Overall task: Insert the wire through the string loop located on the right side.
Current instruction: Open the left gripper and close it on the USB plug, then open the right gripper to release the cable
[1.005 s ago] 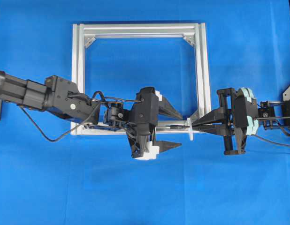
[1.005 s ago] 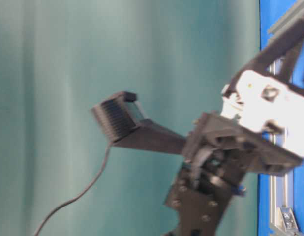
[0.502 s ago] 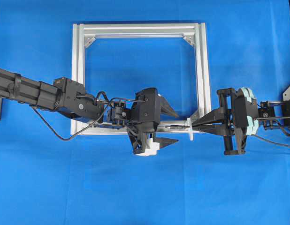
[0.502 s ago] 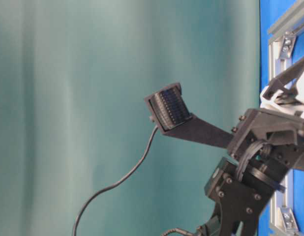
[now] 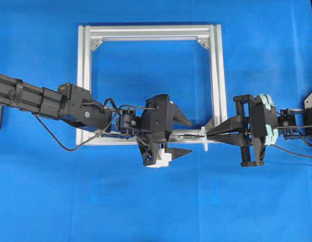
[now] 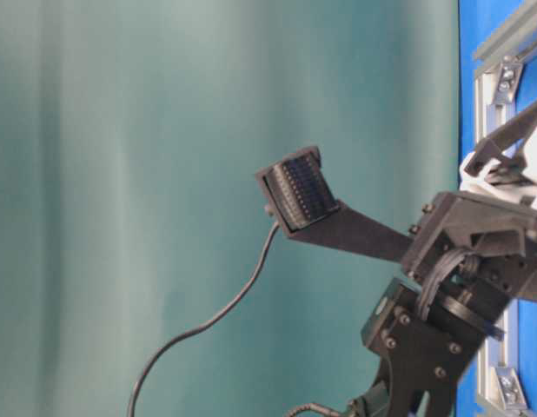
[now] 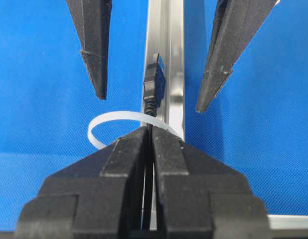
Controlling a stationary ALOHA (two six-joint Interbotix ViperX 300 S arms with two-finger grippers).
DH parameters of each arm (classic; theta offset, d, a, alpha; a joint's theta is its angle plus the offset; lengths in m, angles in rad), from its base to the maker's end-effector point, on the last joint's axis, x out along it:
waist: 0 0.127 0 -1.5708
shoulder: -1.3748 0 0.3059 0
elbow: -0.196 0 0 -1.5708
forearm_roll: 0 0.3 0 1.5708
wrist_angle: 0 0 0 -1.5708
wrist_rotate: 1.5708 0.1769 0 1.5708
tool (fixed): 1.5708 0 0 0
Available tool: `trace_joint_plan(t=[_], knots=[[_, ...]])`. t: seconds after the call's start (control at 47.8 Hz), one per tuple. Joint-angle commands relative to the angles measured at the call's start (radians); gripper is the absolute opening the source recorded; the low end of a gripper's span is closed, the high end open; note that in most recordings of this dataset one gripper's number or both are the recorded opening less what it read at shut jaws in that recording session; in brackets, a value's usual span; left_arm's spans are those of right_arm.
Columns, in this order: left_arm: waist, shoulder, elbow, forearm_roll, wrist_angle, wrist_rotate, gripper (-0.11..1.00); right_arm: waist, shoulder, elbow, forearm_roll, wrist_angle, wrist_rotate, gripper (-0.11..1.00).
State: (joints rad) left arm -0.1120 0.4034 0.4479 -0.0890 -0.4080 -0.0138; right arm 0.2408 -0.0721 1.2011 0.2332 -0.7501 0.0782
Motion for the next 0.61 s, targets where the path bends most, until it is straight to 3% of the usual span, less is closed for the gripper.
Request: trace_joint_plan(t=[0.0, 0.105, 0.167, 0.356, 0.419, 0.586], knots=[[0.0, -0.021, -0.015, 0.003, -0.008, 0.002, 0.87, -0.002, -0.018, -0.005, 0.002, -0.006, -0.002, -0.03], [0.002, -0.021, -0.017, 0.003, -0.005, -0.003, 0.84, -0.003, -0.018, -0.005, 0.002, -0.005, -0.002, -0.03], [0.002, -0.021, -0.018, 0.003, -0.005, -0.005, 0.75, -0.002, -0.018, -0.006, 0.002, -0.006, -0.002, -0.03], [0.002, -0.02, -0.021, 0.003, -0.011, 0.0, 0.2, -0.002, -0.017, -0.005, 0.002, -0.006, -0.002, -0.03], [0.002, -0.02, -0.021, 0.003, -0.011, 0.002, 0.08, -0.003, -0.018, -0.005, 0.002, -0.005, -0.002, -0.03], [0.002, -0.018, -0.021, 0.003, -0.011, 0.002, 0.08, -0.002, -0.018, -0.005, 0.002, -0.003, -0.002, -0.03]])
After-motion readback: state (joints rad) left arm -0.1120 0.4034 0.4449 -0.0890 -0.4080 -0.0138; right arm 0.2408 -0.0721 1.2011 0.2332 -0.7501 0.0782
